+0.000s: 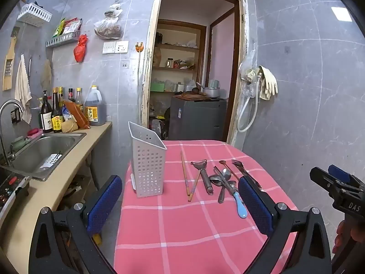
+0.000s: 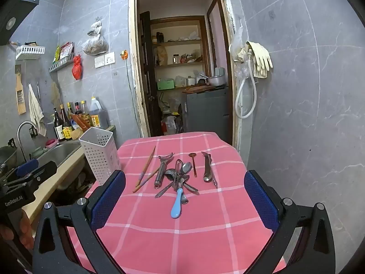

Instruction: Organize utensils

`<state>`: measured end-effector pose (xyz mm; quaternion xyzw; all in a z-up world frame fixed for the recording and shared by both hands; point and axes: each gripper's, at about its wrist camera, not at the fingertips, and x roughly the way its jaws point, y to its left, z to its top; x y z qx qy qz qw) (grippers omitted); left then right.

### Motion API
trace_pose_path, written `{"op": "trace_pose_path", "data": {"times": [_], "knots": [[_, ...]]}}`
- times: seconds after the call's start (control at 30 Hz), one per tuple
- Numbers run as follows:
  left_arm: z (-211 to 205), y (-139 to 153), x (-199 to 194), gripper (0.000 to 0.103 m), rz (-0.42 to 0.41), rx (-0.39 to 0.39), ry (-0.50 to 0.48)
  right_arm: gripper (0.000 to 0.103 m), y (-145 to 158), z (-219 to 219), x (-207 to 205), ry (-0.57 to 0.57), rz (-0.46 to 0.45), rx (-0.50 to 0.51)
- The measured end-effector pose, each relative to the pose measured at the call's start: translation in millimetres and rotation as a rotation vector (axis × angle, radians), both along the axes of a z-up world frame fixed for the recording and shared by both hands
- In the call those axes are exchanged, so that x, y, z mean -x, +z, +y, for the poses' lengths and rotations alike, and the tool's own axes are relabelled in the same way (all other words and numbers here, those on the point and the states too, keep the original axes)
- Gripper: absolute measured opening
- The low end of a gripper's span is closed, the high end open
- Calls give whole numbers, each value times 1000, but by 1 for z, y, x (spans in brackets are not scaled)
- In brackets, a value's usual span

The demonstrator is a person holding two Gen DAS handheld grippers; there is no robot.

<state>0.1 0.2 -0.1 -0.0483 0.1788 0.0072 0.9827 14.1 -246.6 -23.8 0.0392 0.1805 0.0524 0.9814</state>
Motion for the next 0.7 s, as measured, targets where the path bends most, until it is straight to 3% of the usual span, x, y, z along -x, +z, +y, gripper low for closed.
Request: {"op": "trace_pose_path", "data": {"times": [0.7], "knots": [[-1, -3, -3, 103, 1, 12, -2, 102, 0, 0, 0, 1, -6, -7]]}}
